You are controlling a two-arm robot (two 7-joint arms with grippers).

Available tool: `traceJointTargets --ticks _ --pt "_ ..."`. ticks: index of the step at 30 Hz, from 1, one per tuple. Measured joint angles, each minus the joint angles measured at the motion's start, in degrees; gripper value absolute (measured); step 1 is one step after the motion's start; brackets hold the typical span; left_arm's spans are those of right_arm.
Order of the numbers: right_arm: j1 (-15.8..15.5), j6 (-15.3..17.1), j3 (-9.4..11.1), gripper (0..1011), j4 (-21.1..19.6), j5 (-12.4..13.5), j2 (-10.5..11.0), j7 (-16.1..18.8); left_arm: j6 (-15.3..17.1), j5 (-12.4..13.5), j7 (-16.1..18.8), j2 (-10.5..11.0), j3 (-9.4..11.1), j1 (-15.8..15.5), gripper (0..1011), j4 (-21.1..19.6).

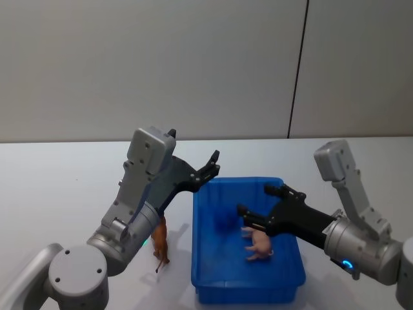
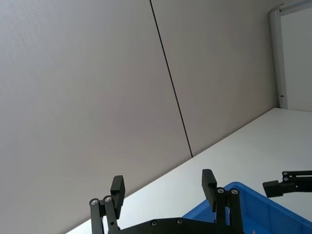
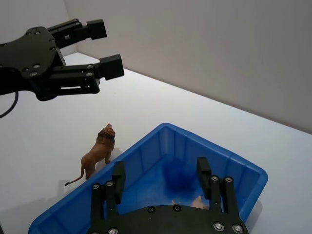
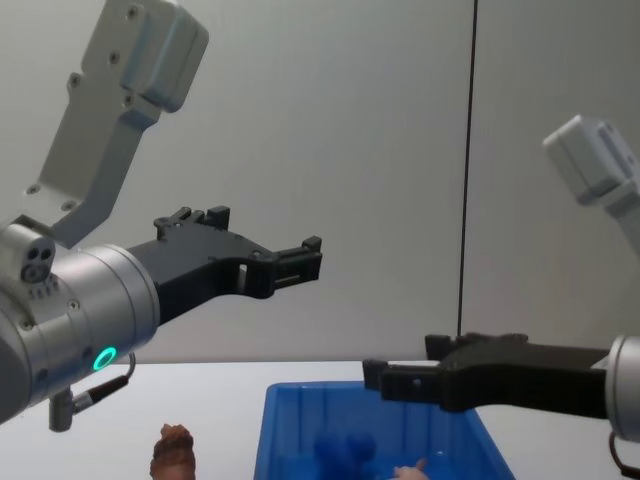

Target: Pick up the two dolls from the table and place them into the box.

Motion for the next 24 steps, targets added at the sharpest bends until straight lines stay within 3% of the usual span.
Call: traceJointTargets --ticks 6,24 --pt "-0.91 -1.73 0.41 1000 -1.06 1.31 0.69 -1.24 0.0 0.0 0.0 0.0 0.0 0.0 1001 0.0" --pt "-5.95 -6.22 4.16 1003 -5.15 7.6 5.78 -7.52 0.0 0.0 0.0 0.0 0.0 0.0 1001 0.0"
